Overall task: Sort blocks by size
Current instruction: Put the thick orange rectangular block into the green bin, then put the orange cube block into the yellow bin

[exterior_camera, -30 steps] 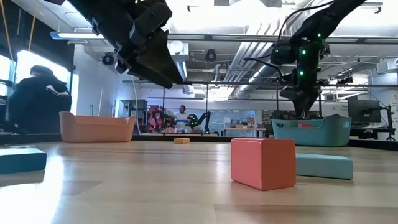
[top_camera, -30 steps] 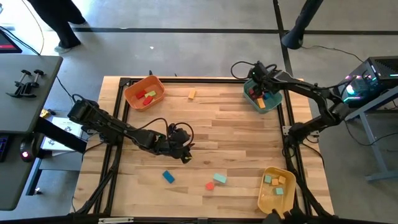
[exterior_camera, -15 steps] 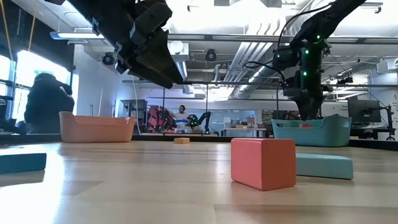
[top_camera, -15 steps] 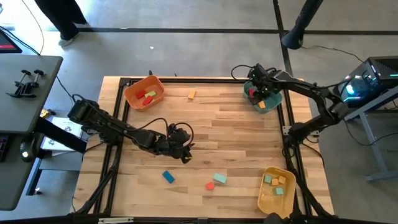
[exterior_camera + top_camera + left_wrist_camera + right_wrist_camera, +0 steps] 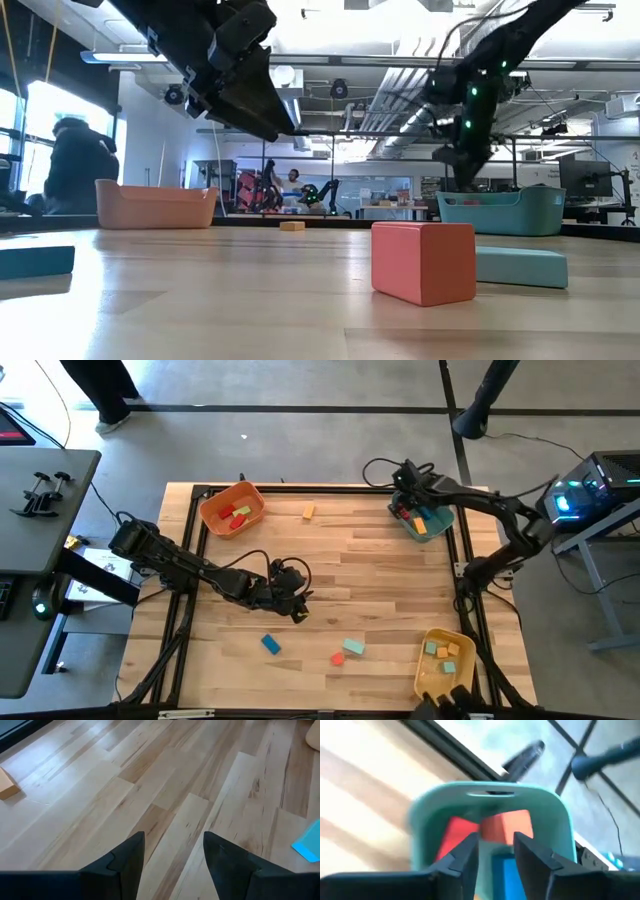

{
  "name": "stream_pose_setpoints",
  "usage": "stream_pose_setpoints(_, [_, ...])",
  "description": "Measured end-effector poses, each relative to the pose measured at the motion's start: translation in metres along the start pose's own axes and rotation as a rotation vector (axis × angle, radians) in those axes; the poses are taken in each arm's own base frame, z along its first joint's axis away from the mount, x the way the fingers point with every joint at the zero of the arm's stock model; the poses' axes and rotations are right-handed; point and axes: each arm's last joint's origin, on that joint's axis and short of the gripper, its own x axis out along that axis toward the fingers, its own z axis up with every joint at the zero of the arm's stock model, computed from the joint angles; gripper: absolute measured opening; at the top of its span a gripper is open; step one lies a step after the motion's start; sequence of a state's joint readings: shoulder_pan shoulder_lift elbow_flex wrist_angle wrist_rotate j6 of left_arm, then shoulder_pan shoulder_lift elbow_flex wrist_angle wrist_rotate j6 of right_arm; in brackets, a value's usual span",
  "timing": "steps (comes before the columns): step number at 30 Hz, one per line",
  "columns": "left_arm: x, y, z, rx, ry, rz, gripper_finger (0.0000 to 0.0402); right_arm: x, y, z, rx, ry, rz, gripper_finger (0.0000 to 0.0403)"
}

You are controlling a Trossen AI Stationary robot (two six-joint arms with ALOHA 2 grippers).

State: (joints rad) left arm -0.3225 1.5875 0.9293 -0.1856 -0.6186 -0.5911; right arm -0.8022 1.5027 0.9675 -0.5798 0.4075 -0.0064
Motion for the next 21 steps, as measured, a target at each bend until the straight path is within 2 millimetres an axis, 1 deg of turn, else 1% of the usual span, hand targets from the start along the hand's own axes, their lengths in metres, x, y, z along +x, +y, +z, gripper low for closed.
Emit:
stream_pose_setpoints(3, [0.0,0.0,0.0,-0.002,-0.003,-0.002,0.0188,-0.02,0.01,-0.002,-0.055,-0.041,0.027,0.0106])
stream_pose_setpoints(6, [0.0,-0.001,0.0,-0.009,-0.002,-0.003,0.0188,-0.047,0.025,-0.008,-0.131,-0.085,0.07,0.0096])
stream_pose_setpoints(10, [-0.003,-0.004,-0.002,0.001,-0.015,0.003,0.0188,-0.087,0.056,-0.022,-0.213,-0.179,0.166,0.0092])
stream_pose_setpoints(12, [-0.006,-0.006,-0.003,0.017,-0.035,0.021,0.0188,-0.104,0.076,-0.036,-0.246,-0.273,0.241,0.0091])
stream_pose_setpoints(14, [-0.008,-0.009,-0.005,0.048,-0.049,0.031,0.0188,-0.11,0.099,-0.06,-0.282,-0.373,0.347,0.0091])
stream_pose_setpoints(16, [-0.012,-0.012,-0.007,0.078,-0.057,0.028,0.0188,-0.109,0.121,-0.093,-0.336,-0.453,0.495,0.0091])
stream_pose_setpoints(19, [-0.016,-0.018,-0.01,0.122,-0.063,0.008,0.0188,-0.107,0.148,-0.143,-0.36,-0.551,0.795,0.0091])
stream_pose_setpoints(21, [-0.019,-0.021,-0.011,0.16,-0.074,-0.007,0.0188,-0.117,0.16,-0.165,-0.359,-0.661,0.998,0.0091])
